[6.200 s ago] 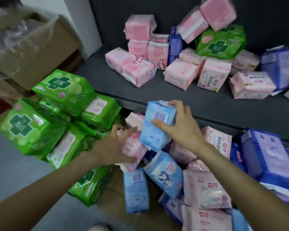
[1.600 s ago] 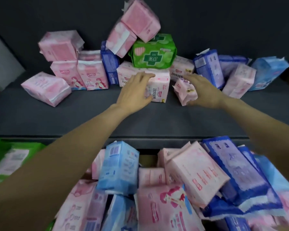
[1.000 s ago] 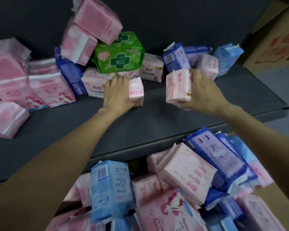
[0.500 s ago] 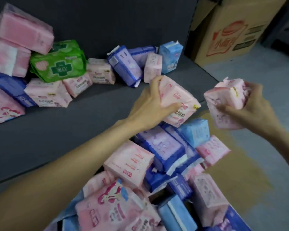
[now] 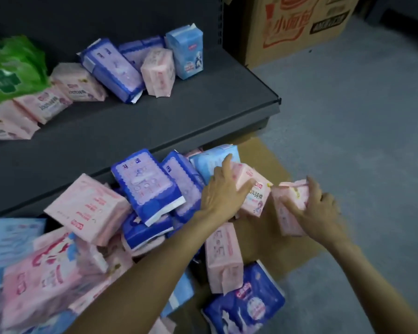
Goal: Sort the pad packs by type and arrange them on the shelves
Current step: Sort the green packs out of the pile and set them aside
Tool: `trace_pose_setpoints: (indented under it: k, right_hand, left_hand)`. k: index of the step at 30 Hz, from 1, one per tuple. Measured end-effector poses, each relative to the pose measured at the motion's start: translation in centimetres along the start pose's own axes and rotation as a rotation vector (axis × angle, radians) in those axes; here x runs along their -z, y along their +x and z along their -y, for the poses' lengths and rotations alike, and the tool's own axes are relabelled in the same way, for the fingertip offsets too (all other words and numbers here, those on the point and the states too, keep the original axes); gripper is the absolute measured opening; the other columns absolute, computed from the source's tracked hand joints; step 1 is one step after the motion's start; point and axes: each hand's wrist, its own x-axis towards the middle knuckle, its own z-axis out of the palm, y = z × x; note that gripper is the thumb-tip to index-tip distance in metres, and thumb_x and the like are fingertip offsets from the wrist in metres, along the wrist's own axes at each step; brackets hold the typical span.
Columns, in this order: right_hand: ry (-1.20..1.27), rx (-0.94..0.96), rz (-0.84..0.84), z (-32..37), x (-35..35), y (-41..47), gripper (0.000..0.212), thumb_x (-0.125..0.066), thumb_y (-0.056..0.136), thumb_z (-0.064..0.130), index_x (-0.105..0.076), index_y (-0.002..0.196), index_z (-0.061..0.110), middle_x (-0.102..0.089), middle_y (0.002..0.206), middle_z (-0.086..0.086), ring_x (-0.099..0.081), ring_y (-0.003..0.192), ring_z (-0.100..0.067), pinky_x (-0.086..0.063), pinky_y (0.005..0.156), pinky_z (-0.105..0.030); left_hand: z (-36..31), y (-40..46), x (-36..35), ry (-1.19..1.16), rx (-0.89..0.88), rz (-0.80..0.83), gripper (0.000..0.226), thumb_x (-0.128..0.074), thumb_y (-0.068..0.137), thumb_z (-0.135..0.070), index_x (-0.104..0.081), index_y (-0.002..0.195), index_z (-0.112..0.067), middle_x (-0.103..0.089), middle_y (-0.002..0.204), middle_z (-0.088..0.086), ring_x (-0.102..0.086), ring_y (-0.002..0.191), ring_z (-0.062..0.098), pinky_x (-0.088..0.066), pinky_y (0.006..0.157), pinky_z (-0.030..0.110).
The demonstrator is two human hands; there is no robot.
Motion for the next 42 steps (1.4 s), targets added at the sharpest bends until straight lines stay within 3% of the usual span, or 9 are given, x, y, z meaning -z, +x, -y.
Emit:
trace_pose_setpoints:
  k: [3, 8, 11, 14, 21, 27, 33, 39, 42]
  right_hand:
    - [0.118, 0.086, 0.162, -1.6, -1.9, 0.1, 0.05, -0.049, 0.092, 0.047, -0.035, 0.139, 0.035, -0.049, 0.124, -0.028, -0.052, 0.107, -0.047, -0.044, 0.092, -0.05]
    - [0.121, 0.021, 0.339, -2.5, -1.4, 1.0, 0.05, -0.038, 0.094, 0.053, -0.044, 0.136, 0.026, -0.053, 0.124, -0.019, -0.051, 0.115, -0.032, -0.041, 0.094, -0.04]
    - [-0.031, 0.084, 0.261, -1.8, 0.3, 1.5, 0.044, -0.046, 0.095, 0.045, -0.049, 0.134, 0.024, -0.042, 0.135, -0.016, -0.043, 0.122, -0.034, -0.038, 0.097, -0.041]
    - [-0.003, 0.273, 0.07, 0.0, 1.9, 1.6, 0.037, -0.056, 0.093, 0.032, -0.058, 0.127, 0.019, -0.044, 0.138, -0.013, -0.04, 0.124, -0.034, -0.035, 0.101, -0.04]
    - [0.166, 0.672, -0.06, 8.4, 6.3, 5.2, 0.031, -0.057, 0.091, 0.02, -0.059, 0.122, 0.016, -0.054, 0.125, -0.007, -0.048, 0.114, -0.029, -0.037, 0.095, -0.033]
    - [0.04, 0.824, -0.09, 18.0, 7.8, 11.9, 0.053, -0.057, 0.092, 0.027, -0.041, 0.142, 0.019, -0.048, 0.137, -0.008, -0.04, 0.122, -0.032, -0.034, 0.101, -0.038]
    - [-0.182, 0.908, -0.164, 26.5, 6.1, 18.9, 0.064, -0.06, 0.089, 0.024, -0.031, 0.146, 0.017, -0.03, 0.152, -0.004, -0.015, 0.143, -0.025, -0.019, 0.113, -0.041]
    - [-0.294, 0.881, -0.251, 32.9, 4.8, 25.7, 0.072, -0.054, 0.089, 0.009, -0.018, 0.15, 0.016, -0.017, 0.158, -0.003, -0.015, 0.145, -0.021, -0.021, 0.114, -0.037]
    - [-0.418, 0.854, -0.299, 34.5, 4.5, 28.5, 0.082, -0.056, 0.089, 0.008, -0.006, 0.152, 0.017, -0.006, 0.16, -0.001, -0.005, 0.147, -0.022, -0.014, 0.116, -0.039]
  left_hand:
    - [-0.2, 1.0, -1.1, 0.051, 0.097, 0.047, 0.058, -0.037, 0.095, -0.057, -0.025, 0.139, -0.021, -0.054, 0.129, 0.015, -0.053, 0.113, 0.038, -0.04, 0.088, 0.039]
    - [-0.5, 0.7, -2.0, 0.271, 0.0, -0.039, 0.055, -0.037, 0.097, -0.051, -0.032, 0.139, -0.015, -0.046, 0.132, 0.011, -0.047, 0.119, 0.029, -0.043, 0.087, 0.04]
    - [0.1, 0.9, -1.7, 0.309, -0.216, -0.189, 0.051, -0.047, 0.097, -0.037, -0.034, 0.142, -0.015, -0.038, 0.136, 0.008, -0.038, 0.122, 0.024, -0.041, 0.095, 0.035]
    - [0.6, 0.9, -1.0, 0.279, -0.363, -0.143, 0.04, -0.05, 0.096, -0.031, -0.048, 0.134, -0.018, -0.046, 0.13, 0.003, -0.039, 0.121, 0.02, -0.036, 0.1, 0.031]
    - [0.7, 4.2, 6.3, 0.2, -0.563, -0.333, 0.029, -0.049, 0.09, -0.031, -0.062, 0.114, -0.019, -0.062, 0.11, -0.003, -0.054, 0.101, 0.02, -0.039, 0.086, 0.028]
    - [4.2, 11.5, 14.4, 0.181, -0.311, -0.494, 0.046, -0.057, 0.083, -0.042, -0.056, 0.122, -0.017, -0.063, 0.115, 0.001, -0.057, 0.107, 0.025, -0.041, 0.095, 0.042]
    - [7.9, 19.1, 16.9, 0.378, -0.06, -0.51, 0.084, -0.064, 0.079, -0.054, -0.03, 0.145, -0.016, -0.033, 0.146, 0.013, -0.029, 0.134, 0.034, -0.007, 0.117, 0.047]
    - [7.9, 26.0, 18.5, 0.42, 0.061, -0.282, 0.077, -0.042, 0.093, -0.056, -0.011, 0.152, -0.02, -0.006, 0.16, 0.01, -0.012, 0.144, 0.033, -0.017, 0.115, 0.044]
    - [8.4, 26.8, 17.7, 0.478, 0.027, -0.287, 0.064, -0.039, 0.097, -0.047, -0.019, 0.149, -0.014, -0.015, 0.155, 0.013, -0.025, 0.137, 0.037, -0.034, 0.103, 0.047]
